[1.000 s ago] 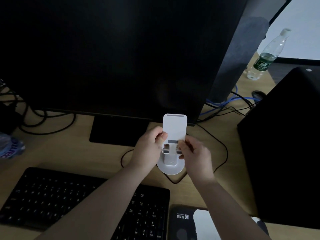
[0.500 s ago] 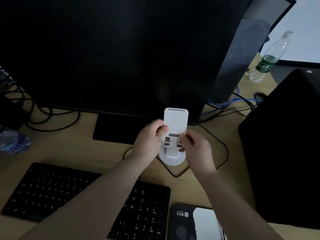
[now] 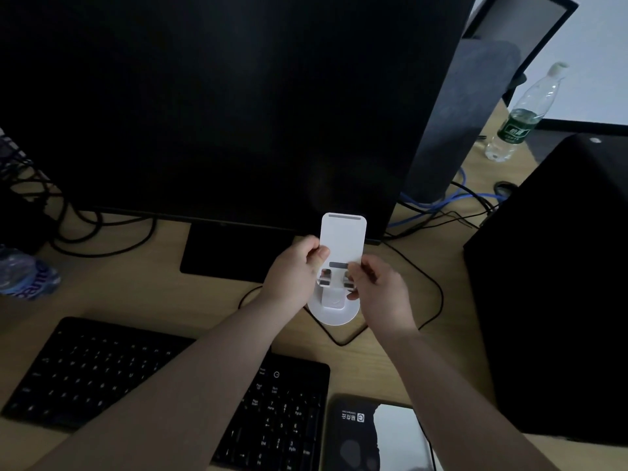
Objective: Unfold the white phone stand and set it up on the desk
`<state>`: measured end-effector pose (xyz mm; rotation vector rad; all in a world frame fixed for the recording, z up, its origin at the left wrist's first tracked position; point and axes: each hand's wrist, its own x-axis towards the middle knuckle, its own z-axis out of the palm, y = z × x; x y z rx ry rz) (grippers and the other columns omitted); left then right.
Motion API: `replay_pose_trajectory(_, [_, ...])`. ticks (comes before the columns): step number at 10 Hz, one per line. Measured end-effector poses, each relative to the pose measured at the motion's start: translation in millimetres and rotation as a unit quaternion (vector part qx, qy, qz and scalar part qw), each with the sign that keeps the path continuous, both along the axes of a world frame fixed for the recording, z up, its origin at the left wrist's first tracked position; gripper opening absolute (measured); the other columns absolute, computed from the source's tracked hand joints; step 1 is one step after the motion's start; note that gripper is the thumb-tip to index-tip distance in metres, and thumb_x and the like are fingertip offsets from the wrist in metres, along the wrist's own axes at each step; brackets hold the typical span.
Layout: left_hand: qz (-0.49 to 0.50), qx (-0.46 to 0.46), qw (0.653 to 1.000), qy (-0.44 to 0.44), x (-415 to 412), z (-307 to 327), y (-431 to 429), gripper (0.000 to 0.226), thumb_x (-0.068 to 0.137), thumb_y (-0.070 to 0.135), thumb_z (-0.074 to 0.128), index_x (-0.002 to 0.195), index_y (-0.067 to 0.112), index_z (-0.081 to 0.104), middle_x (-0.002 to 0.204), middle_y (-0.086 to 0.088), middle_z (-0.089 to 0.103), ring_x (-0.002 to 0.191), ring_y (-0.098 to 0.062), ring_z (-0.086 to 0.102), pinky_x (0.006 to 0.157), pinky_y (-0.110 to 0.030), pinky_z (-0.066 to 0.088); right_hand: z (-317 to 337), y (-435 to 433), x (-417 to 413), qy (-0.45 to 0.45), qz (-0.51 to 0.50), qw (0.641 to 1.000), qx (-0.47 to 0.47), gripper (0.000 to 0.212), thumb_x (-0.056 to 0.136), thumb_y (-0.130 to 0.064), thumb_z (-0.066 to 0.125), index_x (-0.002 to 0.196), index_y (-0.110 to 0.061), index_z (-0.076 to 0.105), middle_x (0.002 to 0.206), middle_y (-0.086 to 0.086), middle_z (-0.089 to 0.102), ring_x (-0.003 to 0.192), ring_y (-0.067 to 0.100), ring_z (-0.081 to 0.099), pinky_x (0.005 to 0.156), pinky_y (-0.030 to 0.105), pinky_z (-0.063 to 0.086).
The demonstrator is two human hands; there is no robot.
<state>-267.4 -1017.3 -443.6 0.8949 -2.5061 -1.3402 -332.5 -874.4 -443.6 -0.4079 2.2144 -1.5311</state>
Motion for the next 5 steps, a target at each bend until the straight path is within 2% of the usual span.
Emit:
replay_pose_trajectory(1, [0.003, -0.012, 1.000, -0.009, 1.7, -1.9, 1.6, 0.028, 0.105, 0.041, 0.048, 0.113, 0.019, 0.063, 0.099, -0.001, 0.073, 0.085, -0.019, 0.069, 0.076, -0.043, 0.058, -2.5, 2.2, 0.8, -0.003, -0.003, 1.000, 0.001, 0.017, 0.104, -0.018, 0.055, 0.097, -0.012, 0.069, 0.086, 0.000, 0.072, 0.079, 0.022, 0.072, 0.052, 0.006, 0.045])
replay_pose_trajectory(2, [0.020, -0.024, 0.999, -0.012, 10.1, -2.8, 4.8, 0.037, 0.105, 0.037, 0.052, 0.131, 0.013, 0.059, 0.116, -0.002, 0.072, 0.098, -0.016, 0.068, 0.079, -0.029, 0.050, -1.5, 5.7, 4.5, -0.011, -0.010, 1.000, -0.016, 0.014, 0.102, -0.023, 0.058, 0.102, -0.016, 0.069, 0.091, -0.003, 0.074, 0.081, 0.019, 0.073, 0.059, 0.009, 0.049])
replay_pose_trajectory(3, [0.043, -0.025, 0.999, -0.015, 24.0, 0.7, 9.1, 0.040, 0.105, 0.037, 0.051, 0.134, 0.011, 0.057, 0.124, -0.003, 0.070, 0.111, -0.019, 0.068, 0.084, -0.027, 0.047, -3.2, 11.2, 9.0, -0.004, -0.021, 1.000, -0.009, 0.004, 0.100, -0.029, 0.061, 0.103, -0.027, 0.063, 0.098, -0.005, 0.071, 0.088, 0.017, 0.071, 0.075, 0.027, 0.058])
replay_pose_trajectory(4, [0.054, -0.024, 0.997, -0.045, 38.1, 16.4, 13.1, 0.046, 0.105, 0.039, 0.050, 0.142, 0.011, 0.053, 0.132, -0.004, 0.065, 0.120, -0.020, 0.062, 0.085, -0.025, 0.041, 9.6, 17.8, 14.0, 0.022, -0.027, 0.999, 0.036, 0.016, 0.098, -0.034, 0.063, 0.108, -0.022, 0.062, 0.104, -0.001, 0.068, 0.089, 0.007, 0.064, 0.071, 0.021, 0.050])
replay_pose_trajectory(5, [0.068, 0.006, 0.997, -0.048, 48.4, 43.5, 17.7, 0.045, 0.104, 0.040, 0.051, 0.139, 0.012, 0.053, 0.127, -0.003, 0.068, 0.114, -0.021, 0.067, 0.082, -0.027, 0.045, 38.7, 26.9, 22.1, 0.022, -0.037, 0.999, 0.034, 0.023, 0.099, -0.035, 0.061, 0.111, -0.015, 0.062, 0.102, -0.001, 0.066, 0.083, 0.001, 0.058, 0.062, 0.017, 0.041])
